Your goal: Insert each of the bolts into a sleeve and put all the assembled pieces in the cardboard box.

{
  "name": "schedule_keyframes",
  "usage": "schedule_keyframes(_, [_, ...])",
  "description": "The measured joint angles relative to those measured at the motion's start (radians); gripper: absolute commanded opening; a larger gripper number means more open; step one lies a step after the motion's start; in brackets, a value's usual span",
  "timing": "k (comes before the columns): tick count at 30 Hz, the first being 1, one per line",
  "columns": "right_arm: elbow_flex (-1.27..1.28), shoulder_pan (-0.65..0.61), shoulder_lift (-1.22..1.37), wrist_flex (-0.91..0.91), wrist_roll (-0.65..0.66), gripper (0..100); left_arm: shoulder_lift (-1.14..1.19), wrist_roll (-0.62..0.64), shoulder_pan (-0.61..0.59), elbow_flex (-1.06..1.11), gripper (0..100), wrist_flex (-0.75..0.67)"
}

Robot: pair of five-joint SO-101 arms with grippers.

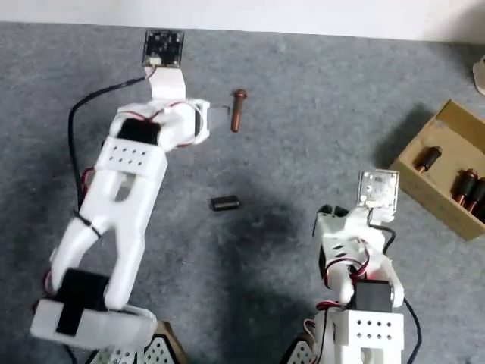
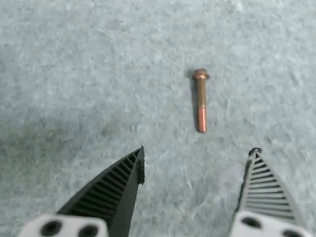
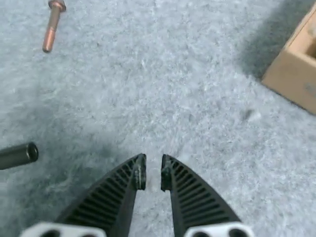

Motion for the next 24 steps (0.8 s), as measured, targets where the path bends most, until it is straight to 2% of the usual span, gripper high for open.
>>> schedule_keyframes(5, [0.023, 0.0, -0.002, -0.035, 0.0, 5.0, 0.207, 0.0, 0.0, -0.232, 30, 0.144])
schedule_keyframes(12, [0.023, 0.0, -0.002, -0.038, 0.0, 5.0, 0.531, 0.002, -0.041, -0.686, 30, 0.393])
schedule_keyframes(18, [0.023, 0.0, -0.002, -0.038, 0.0, 5.0, 0.793, 0.0, -0.078, -1.013, 30, 0.44])
schedule_keyframes(24, [0.023, 0.0, -0.002, -0.038, 0.0, 5.0, 0.956, -0.018, -0.083, -1.189, 30, 0.473])
